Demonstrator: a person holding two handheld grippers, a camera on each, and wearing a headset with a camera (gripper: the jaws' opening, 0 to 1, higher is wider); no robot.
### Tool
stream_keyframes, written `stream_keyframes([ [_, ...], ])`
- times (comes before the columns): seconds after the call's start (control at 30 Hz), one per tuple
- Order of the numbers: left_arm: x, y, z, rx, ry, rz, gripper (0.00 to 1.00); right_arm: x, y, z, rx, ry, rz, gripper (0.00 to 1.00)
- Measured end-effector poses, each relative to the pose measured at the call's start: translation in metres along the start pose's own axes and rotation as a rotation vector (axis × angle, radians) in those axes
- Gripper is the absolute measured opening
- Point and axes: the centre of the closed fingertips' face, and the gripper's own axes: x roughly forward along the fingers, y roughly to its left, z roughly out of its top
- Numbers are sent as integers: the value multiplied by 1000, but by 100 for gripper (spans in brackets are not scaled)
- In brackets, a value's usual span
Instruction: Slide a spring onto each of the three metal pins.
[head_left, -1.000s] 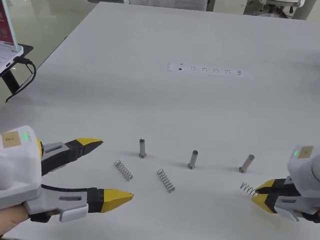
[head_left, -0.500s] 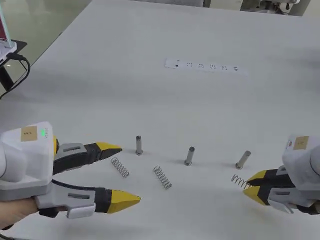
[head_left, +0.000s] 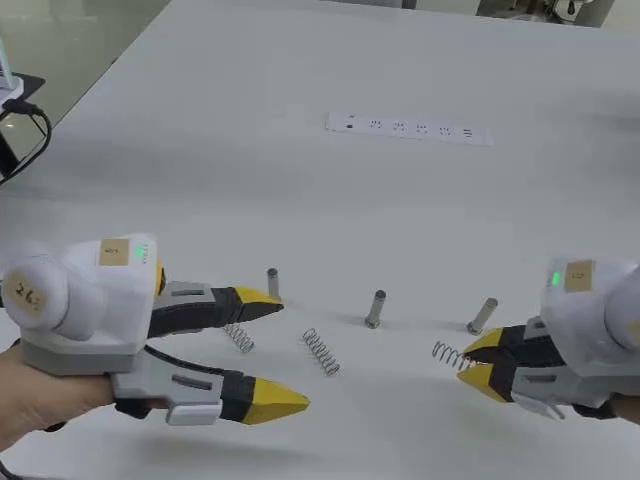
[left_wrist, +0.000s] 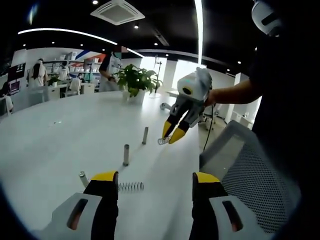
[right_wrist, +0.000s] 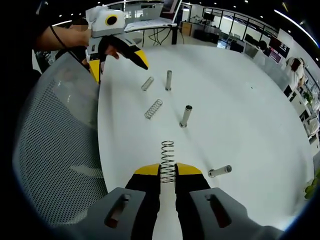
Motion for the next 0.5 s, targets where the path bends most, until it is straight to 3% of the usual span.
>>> stream_keyframes([
  [0.5,36,-12,8,25,-10,-81,47,3,21,29,-107,-50,60,8],
])
